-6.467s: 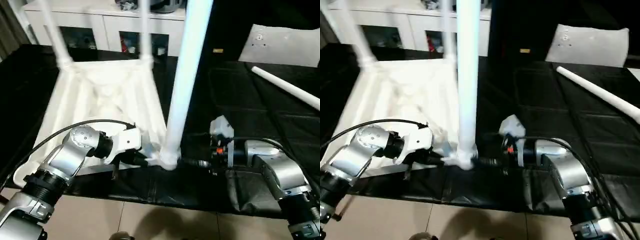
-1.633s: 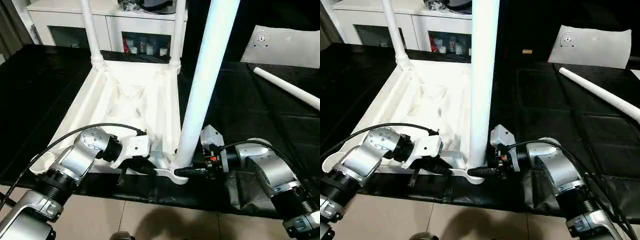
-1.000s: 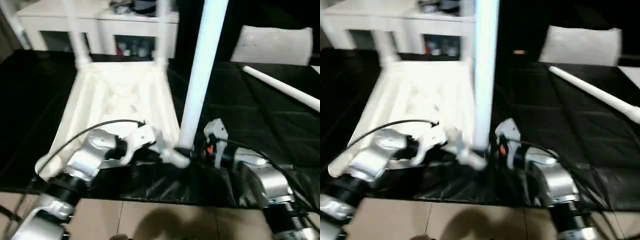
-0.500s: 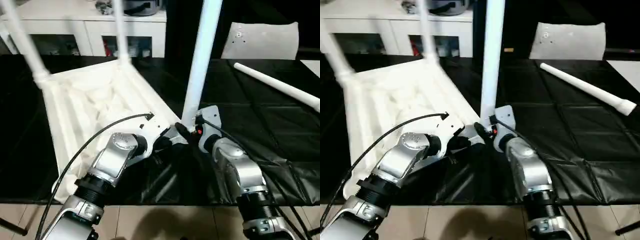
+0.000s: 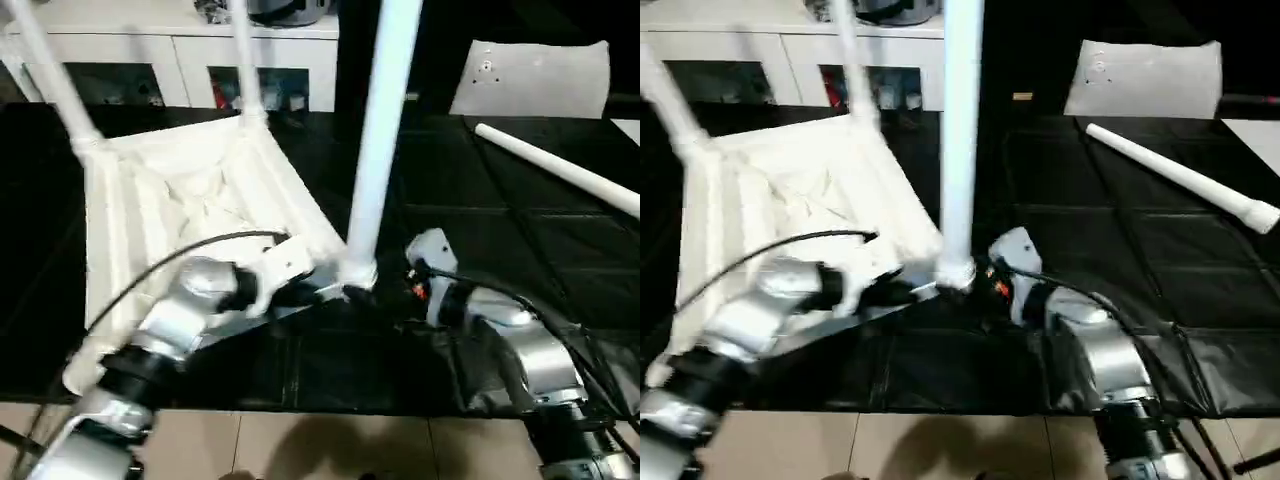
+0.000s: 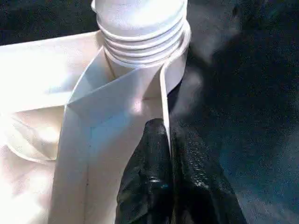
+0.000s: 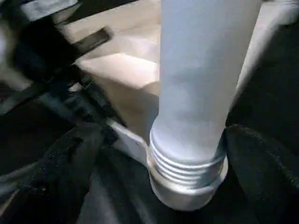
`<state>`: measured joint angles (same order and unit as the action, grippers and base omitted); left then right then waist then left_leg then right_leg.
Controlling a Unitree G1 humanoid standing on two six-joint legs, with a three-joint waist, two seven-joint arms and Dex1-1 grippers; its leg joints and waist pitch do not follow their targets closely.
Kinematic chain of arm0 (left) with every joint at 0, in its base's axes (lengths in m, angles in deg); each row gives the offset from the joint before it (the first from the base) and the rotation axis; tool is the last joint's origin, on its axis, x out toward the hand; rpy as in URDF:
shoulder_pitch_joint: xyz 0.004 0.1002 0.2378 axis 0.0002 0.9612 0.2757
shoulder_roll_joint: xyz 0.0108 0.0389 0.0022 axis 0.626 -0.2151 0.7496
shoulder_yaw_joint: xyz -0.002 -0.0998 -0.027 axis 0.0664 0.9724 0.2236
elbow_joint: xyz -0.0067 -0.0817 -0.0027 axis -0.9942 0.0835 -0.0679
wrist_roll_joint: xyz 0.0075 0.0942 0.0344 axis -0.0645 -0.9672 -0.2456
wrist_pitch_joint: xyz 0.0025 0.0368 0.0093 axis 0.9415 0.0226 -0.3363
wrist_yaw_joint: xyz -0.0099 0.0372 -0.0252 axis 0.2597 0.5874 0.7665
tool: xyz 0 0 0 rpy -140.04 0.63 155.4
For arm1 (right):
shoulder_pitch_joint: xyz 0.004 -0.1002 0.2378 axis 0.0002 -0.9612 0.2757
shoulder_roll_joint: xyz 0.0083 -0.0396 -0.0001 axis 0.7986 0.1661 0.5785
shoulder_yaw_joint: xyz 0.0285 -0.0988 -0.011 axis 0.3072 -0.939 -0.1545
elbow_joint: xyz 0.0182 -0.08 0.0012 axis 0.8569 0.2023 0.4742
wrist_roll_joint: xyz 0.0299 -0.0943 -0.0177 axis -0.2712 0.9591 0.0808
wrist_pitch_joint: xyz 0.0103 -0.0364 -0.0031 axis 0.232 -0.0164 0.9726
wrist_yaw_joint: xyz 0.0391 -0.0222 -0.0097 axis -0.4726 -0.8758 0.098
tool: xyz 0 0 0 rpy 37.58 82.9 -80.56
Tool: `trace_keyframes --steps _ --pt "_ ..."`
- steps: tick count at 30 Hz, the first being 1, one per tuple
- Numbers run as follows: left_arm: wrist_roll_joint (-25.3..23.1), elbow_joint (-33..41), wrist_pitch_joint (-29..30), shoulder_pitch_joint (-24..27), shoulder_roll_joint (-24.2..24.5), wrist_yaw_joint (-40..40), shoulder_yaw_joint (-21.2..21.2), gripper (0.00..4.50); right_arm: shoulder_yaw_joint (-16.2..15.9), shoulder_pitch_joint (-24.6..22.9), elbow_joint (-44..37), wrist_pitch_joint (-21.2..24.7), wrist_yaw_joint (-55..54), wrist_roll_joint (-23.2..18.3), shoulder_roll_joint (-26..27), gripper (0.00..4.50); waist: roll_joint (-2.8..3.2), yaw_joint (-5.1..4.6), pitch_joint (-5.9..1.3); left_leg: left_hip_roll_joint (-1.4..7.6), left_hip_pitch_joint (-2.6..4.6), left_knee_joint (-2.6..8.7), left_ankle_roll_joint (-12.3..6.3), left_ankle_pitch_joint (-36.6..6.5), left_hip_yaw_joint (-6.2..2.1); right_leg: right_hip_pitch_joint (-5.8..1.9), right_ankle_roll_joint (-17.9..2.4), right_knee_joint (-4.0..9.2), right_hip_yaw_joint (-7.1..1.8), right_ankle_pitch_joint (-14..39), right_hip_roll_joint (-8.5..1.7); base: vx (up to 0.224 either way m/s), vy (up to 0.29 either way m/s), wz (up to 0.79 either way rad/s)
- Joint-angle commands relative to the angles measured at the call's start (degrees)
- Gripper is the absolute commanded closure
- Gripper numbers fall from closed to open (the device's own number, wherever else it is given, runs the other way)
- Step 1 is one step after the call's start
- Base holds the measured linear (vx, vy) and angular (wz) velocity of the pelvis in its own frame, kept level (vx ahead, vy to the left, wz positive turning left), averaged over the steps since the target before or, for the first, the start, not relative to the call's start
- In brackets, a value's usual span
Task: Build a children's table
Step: Rotate leg to tighten
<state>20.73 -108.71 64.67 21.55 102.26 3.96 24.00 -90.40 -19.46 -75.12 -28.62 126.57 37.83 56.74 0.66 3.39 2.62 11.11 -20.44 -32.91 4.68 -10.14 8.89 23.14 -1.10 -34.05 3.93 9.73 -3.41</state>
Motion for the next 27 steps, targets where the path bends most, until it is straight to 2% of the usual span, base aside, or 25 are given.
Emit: trace_keyframes --steps 1,2,5,7,8,9,12,14,16,17,21,27 --pt "0.21 0.89 -4.92 -0.91 0.99 5.78 -3.52 4.5 -2.37 0.64 -1.03 0.1 5.35 -1.0 -1.7 0.02 -0.15 0.28 -3.32 1.66 0.12 3.39 -3.16 -12.85 0.09 -3.13 -9.62 4.52 -2.69 17.1 -4.06 0.0 0.0 0.0" --pt "0.21 0.89 -4.92 -0.91 0.99 5.78 -3.52 4.5 -2.37 0.64 -1.03 0.1 5.35 -1.0 -1.7 0.02 -0.09 0.43 -3.36 1.77 0.24 3.41 -3.08 -12.64 0.13 -3.07 -10.1 4.34 -2.74 15.69 -4.01 0.0 0.0 0.0" --pt "0.67 -0.27 -8.66 -1.97 4.35 12.97 -5.47 4.5 -6.01 2.1 -0.23 -1.22 13.59 -0.56 -5.77 0.02 -0.19 0.87 -3.33 1.67 0.24 3.39 -3.17 -12.77 0.2 -3.17 -10.47 4.23 -2.69 15.14 -3.97 0.0 0.0 0.0" --pt "0.55 -0.7 -9.65 -2.3 4.85 14.68 -5.79 4.5 -6.9 2.52 0.33 -2.41 15.52 -0.16 -6.36 0.02 -0.38 1.62 -3.25 1.85 0.42 3.38 -2.95 -13.15 0.33 -2.97 -10.12 4.33 -2.76 16.91 -4.26 0.0 0.0 0.0" --pt "0.56 -0.74 -9.79 -2.34 4.92 14.94 -5.83 4.5 -7.02 2.59 0.44 -2.59 15.7 -0.08 -6.41 0.02 -0.42 1.68 -3.24 1.8 0.4 3.4 -2.81 -13.2 0.3 -3.03 -10.05 4.3 -2.72 17.43 -4.26 0.0 0.0 0.0" --pt "0.71 -1.06 -10.78 -2.63 5.34 16.57 -6.09 4.5 -7.66 3.04 1.2 -3.53 16.7 0.33 -6.61 0.02 -0.08 1.87 -3.31 1.81 0.43 3.43 -2.62 -13.07 0.22 -3.04 -9.95 4.28 -2.71 17.64 -4.31 0.0 0.0 0.0" --pt "0.99 -1.09 -11.06 -2.87 5.58 17.8 -6.32 4.5 -8.04 3.65 2.18 -4.21 17.12 0.54 -6.39 0.02 -0.38 1.97 -3.25 1.88 0.5 3.53 -2.05 -13.85 0.23 -3.02 -9.96 4.33 -2.73 18.11 -4.25 0.0 0.0 0.0" --pt "1.2 -1.34 -12.34 -3.22 5.83 19.52 -6.92 4.5 -8.55 4.48 3.43 -5.28 17.95 0.48 -6.21 0.18 -0.19 2.17 -3.37 1.89 0.51 3.48 -1.92 -13.25 0.22 -3.01 -10.42 4.12 -2.76 16.88 -4.27 0.0 0.0 0.0" --pt "1.2 -1.36 -12.58 -3.29 5.94 20.03 -7.15 4.5 -8.63 4.77 3.78 -5.36 18.33 0.24 -5.96 0.38 -0.34 2.21 -3.43 1.92 0.46 3.47 -2.02 -12.98 0.24 -3.08 -10.82 3.94 -2.73 15.69 -4.22 0.0 0.0 0.0" --pt "1.16 -1.46 -12.73 -3.32 5.93 20.17 -7.22 4.5 -8.66 4.91 3.9 -5.29 18.67 0.07 -5.8 0.46 -0.2 2.29 -3.42 1.89 0.42 3.44 -2.04 -12.94 0.25 -3.1 -10.86 3.93 -2.72 15.57 -4.24 0.0 0.0 0.0" --pt "1.03 -1.71 -13.2 -3.28 5.76 20.62 -7.31 4.5 -8.68 5.26 4.77 -5.97 18.83 -0.05 -5.43 0.82 -0.38 2.65 -3.46 1.93 0.42 3.42 -2.11 -12.48 0.29 -3.13 -10.08 4.03 -2.73 16.59 -4.3 0.0 0.0 0.0" --pt "1.05 -1.8 -13.45 -3.12 5.69 20.63 -7.29 4.5 -9.09 5.27 5.22 -6.03 19.3 -0.59 -4.94 1.31 -0.43 2.58 -3.43 1.87 0.38 3.43 -2.04 -12.63 0.29 -3.11 -9.72 4.09 -2.69 17.45 -4.23 0.0 0.0 0.0"
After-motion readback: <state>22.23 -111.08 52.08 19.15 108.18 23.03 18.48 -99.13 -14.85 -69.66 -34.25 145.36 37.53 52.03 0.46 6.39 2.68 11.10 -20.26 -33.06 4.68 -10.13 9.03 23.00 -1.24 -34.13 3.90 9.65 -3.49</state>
